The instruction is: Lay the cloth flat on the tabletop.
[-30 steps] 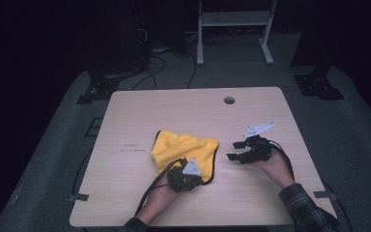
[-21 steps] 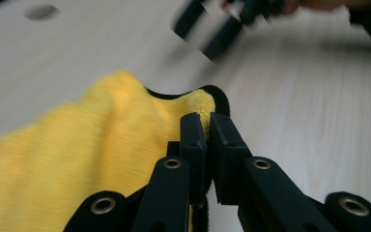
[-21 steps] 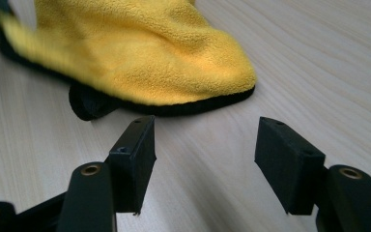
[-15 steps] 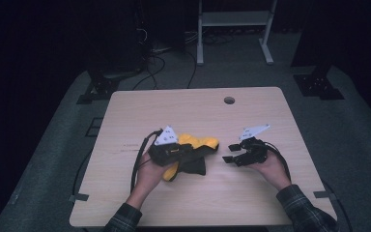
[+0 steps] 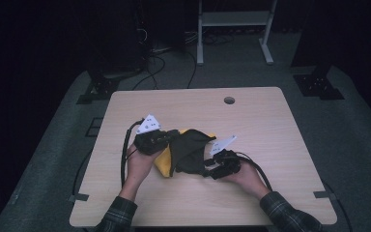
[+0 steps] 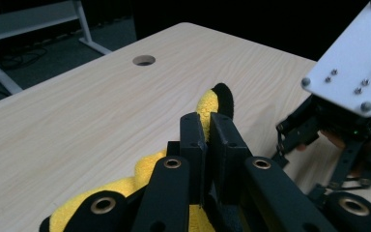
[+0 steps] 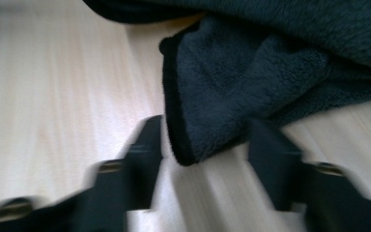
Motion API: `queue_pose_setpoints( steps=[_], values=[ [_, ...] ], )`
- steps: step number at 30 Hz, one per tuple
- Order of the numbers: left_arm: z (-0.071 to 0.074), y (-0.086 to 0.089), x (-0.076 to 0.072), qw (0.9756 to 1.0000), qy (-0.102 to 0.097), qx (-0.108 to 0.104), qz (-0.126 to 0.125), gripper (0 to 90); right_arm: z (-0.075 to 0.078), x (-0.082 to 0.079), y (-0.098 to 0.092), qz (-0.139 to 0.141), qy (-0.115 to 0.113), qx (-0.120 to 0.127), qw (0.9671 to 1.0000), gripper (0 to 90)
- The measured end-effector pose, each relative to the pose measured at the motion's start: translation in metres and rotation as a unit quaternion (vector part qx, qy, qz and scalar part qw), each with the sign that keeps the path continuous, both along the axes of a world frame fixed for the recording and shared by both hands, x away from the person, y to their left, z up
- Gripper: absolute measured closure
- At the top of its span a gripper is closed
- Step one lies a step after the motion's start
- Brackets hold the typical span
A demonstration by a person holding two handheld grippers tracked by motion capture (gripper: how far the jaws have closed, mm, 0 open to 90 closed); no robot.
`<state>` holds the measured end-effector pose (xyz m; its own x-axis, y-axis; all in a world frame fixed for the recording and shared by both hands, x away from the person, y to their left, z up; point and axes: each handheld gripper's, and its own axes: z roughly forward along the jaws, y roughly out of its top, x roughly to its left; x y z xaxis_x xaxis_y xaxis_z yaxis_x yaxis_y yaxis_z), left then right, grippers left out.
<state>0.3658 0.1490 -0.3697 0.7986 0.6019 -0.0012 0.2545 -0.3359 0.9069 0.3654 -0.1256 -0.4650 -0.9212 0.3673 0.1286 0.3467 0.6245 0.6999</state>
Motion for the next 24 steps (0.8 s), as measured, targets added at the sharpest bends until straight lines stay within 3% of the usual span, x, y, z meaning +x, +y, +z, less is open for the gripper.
queue_pose_setpoints(
  steps=[1, 2, 3, 11, 12, 17, 21, 22, 23, 24],
  values=[
    [0.001, 0.002, -0.001, 1.0000, -0.001, -0.003, 0.002, 84.2, 0.000, 0.000, 0.001, -0.001, 0.000, -0.001, 1.0000, 65.0],
    [0.001, 0.002, -0.001, 1.0000, -0.001, -0.003, 0.002, 84.2, 0.000, 0.000, 0.001, -0.001, 0.000, -0.001, 1.0000, 65.0],
    [0.004, 0.008, -0.001, 0.9999, -0.006, -0.006, 0.007, 84.2, 0.003, 0.000, -0.002, -0.004, -0.005, 0.005, 1.0000, 76.6],
    [0.016, 0.035, -0.004, 0.9991, -0.019, -0.022, 0.031, 84.2, 0.027, 0.005, -0.045, -0.058, -0.035, 0.027, 0.9974, 82.8],
    [0.017, 0.039, -0.004, 0.9989, -0.021, -0.022, 0.035, 84.2, 0.034, 0.006, -0.063, -0.078, -0.046, 0.030, 0.9954, 84.0],
    [0.019, 0.051, -0.005, 0.9984, -0.024, -0.023, 0.047, 84.2, 0.044, 0.007, -0.095, -0.111, -0.057, 0.041, 0.9913, 86.9],
    [0.019, 0.059, -0.005, 0.9979, -0.028, -0.016, 0.057, 84.2, 0.046, 0.006, -0.103, -0.105, -0.053, 0.051, 0.9918, 86.8],
    [0.020, 0.061, -0.005, 0.9975, -0.031, -0.014, 0.062, 84.2, 0.045, 0.004, -0.102, -0.095, -0.048, 0.054, 0.9929, 86.8],
    [0.021, 0.065, -0.005, 0.9969, -0.033, -0.013, 0.070, 84.2, 0.042, -0.003, -0.097, -0.072, -0.042, 0.040, 0.9957, 86.9],
    [0.021, 0.068, -0.005, 0.9966, -0.034, -0.014, 0.073, 84.2, 0.040, -0.006, -0.094, -0.063, -0.040, 0.035, 0.9966, 86.9]
  ],
)
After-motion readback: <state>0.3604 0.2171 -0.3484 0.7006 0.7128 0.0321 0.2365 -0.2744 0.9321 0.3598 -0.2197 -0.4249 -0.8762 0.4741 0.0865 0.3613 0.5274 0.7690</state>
